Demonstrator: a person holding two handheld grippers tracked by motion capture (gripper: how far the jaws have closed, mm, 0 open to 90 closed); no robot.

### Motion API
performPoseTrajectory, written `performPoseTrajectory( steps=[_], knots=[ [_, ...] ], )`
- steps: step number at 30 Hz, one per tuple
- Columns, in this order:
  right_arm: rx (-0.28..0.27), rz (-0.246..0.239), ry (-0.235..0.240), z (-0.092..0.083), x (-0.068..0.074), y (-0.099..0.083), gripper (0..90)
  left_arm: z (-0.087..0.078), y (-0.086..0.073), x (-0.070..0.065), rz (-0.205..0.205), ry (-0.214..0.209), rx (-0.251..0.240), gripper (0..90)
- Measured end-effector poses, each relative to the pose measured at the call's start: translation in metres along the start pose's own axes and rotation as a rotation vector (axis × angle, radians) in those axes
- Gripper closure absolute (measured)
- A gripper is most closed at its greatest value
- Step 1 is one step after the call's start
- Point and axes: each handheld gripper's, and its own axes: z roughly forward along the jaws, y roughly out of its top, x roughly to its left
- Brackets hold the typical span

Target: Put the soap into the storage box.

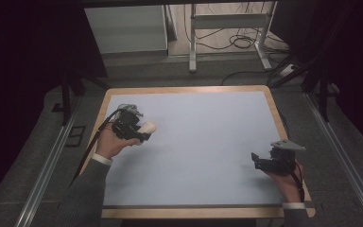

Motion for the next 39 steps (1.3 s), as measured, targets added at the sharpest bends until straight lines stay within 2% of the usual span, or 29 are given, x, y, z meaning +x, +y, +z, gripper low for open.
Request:
performPoseTrajectory(
  steps=[15,24,39],
  knots=[
    [0.002,-0.005,-0.003,0.001,-0.001,-0.001,7.3,-0.01,0.001,0.02,-0.047,0.027,-0.008,49.4],
    [0.0,-0.006,0.0,0.0,0.001,0.0,7.3,-0.013,0.002,0.028,-0.052,0.041,0.003,49.4],
    [0.0,-0.004,-0.005,-0.001,0.0,0.0,7.3,-0.017,0.009,0.042,-0.083,0.065,0.007,49.4]
  ],
)
